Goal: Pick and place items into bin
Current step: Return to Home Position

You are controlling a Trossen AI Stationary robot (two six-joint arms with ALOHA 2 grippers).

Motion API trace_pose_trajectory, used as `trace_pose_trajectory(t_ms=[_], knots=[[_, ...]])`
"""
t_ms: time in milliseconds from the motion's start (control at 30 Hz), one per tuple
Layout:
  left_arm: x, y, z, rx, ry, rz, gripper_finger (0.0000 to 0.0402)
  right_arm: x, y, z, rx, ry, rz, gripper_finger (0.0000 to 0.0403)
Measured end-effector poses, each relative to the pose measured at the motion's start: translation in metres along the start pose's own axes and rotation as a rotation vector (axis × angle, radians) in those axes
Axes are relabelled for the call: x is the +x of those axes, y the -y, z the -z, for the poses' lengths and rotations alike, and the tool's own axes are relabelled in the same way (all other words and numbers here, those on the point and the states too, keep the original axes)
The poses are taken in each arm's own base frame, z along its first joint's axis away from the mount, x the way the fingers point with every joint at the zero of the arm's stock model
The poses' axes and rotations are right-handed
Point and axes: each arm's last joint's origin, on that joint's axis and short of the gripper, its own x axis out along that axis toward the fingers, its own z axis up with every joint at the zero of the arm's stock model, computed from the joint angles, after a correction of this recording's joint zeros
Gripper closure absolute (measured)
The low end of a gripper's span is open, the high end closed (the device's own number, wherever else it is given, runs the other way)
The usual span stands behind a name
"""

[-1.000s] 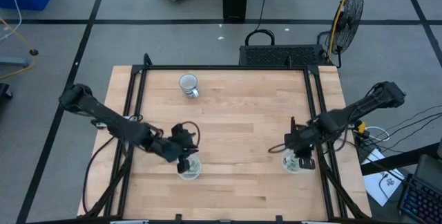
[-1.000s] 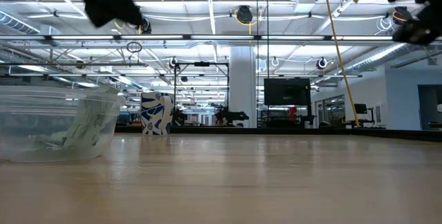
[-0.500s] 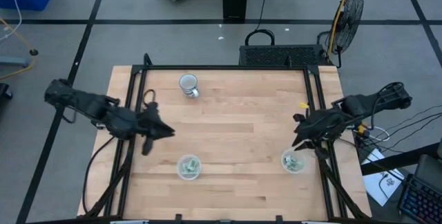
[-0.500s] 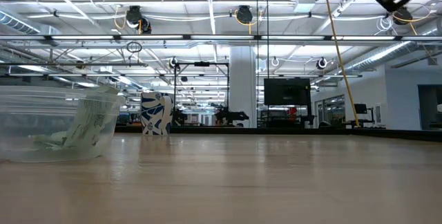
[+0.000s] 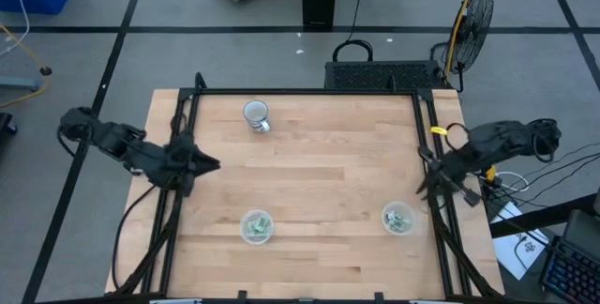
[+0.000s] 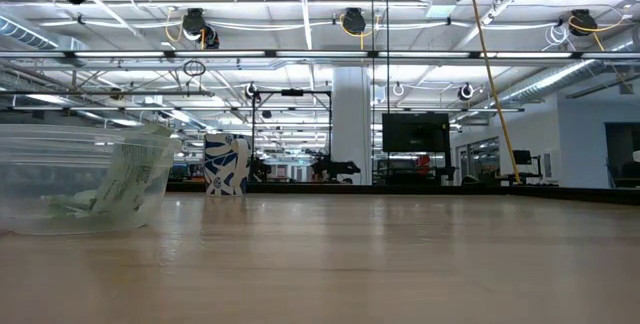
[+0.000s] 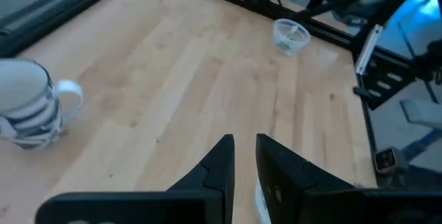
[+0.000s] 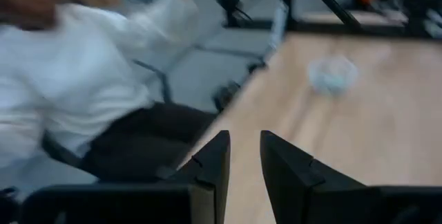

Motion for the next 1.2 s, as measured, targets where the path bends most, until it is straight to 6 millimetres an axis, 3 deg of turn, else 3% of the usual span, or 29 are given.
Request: trace_pose_trajectory(t_ms=[200,367,700,1200], knots=[[0.032,-0.003,0.029,-0.028,0.057,0.011,0.0337,0.0,0.0,0.022,-0.118,0.145,-0.117,0.033],[0.047,-0.011,0.04,0.056,0.114,-0.011,0.0337,-0.001,0.001,0.036,-0.079,0.17,-0.119,0.033],[0.014,-0.038,0.033,0.057,0.263,-0.03,0.0337,-0.039,-0.011,0.05,-0.172,0.341,-0.134,0.033],[-0.03,-0.055,0.04,0.081,0.444,0.114,0.0337,-0.02,-0.003,0.061,-0.182,0.305,-0.13,0.033]])
